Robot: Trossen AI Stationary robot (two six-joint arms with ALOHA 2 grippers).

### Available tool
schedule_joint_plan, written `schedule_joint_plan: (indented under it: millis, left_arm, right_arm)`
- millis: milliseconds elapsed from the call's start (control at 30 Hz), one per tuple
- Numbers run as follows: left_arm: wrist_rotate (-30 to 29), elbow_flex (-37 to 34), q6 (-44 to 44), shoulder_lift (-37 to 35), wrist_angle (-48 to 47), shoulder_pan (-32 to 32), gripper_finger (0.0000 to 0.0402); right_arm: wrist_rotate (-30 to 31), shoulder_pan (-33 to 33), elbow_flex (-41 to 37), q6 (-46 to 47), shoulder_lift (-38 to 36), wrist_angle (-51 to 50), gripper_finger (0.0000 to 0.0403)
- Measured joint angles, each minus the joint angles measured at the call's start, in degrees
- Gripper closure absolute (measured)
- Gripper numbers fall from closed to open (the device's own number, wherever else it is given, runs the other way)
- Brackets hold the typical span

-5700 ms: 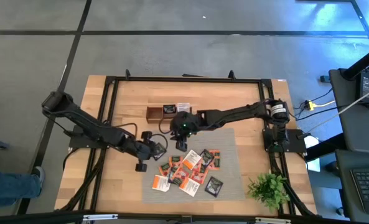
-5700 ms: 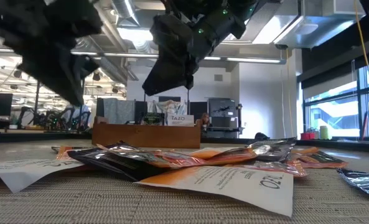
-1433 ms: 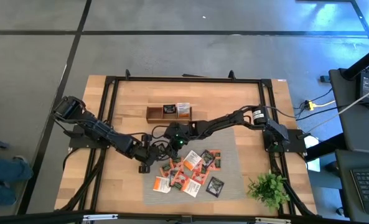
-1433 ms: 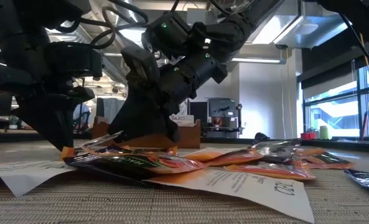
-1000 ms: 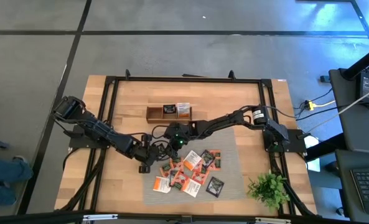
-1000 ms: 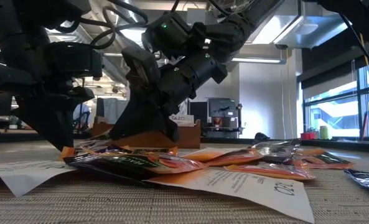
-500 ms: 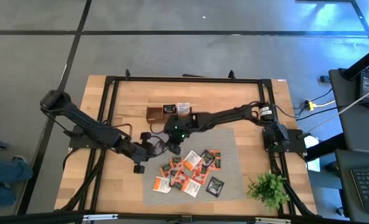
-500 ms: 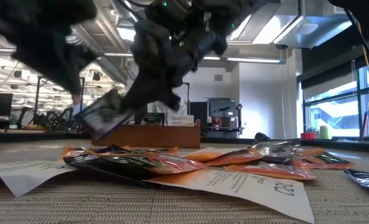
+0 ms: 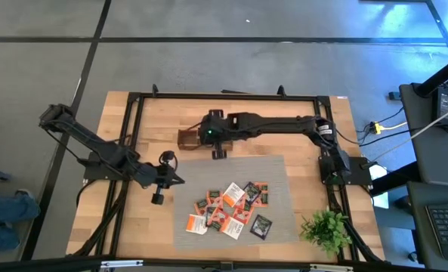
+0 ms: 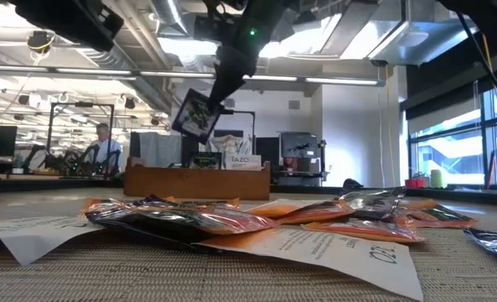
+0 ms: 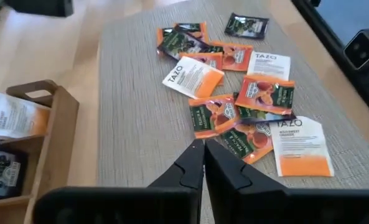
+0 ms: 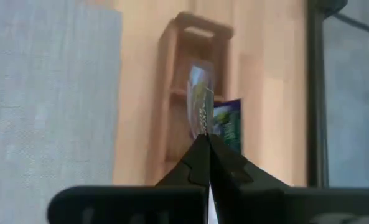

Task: Pick & Place Tea
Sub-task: Put the purple tea bag into the middle section of the wooden organizer

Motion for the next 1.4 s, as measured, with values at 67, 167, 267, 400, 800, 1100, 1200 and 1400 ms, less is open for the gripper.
schedule_joint_plan:
  millis: [67, 167, 267, 400, 800, 1100, 1200, 1400]
  left_arm:
    - [1.2, 0.0, 0.0, -0.5, 0.0, 0.0, 0.0389]
    - [2.3, 0.0, 0.0, -0.5, 0.0, 0.0, 0.0391]
    - [2.4, 0.0, 0.0, -0.5, 0.0, 0.0, 0.0393]
    - [2.5, 0.0, 0.0, -0.5, -0.1, 0.0, 0.0392]
    - [2.5, 0.0, -0.4, -0.5, -0.9, 0.0, 0.0394]
    - [2.4, -0.5, -0.4, -0.5, -0.8, 0.0, 0.0390]
    - [2.4, -0.5, -0.4, -0.5, -0.9, 0.0, 0.0393]
    - [2.4, -0.5, -0.4, -0.5, -0.9, 0.0, 0.0390]
  right_arm:
    - [-0.1, -0.8, -0.1, -0.6, 0.0, -0.6, 0.0399]
    - [-0.4, -2.1, -0.7, -0.2, 0.5, -0.2, 0.0399]
    - [-1.1, -3.3, -1.6, 1.3, 1.4, 0.9, 0.0399]
    - [-1.3, -4.3, -2.4, 1.7, 2.2, 0.9, 0.0399]
    - [-1.2, -5.7, -2.7, 2.4, 4.5, 0.8, 0.0398]
    - [-1.2, -5.7, -2.7, 2.4, 4.5, 2.3, 0.0379]
    - [-1.2, -5.7, -2.7, 2.4, 4.5, 2.6, 0.0378]
    - [-1.2, -5.7, -2.7, 2.4, 4.5, 2.6, 0.0377]
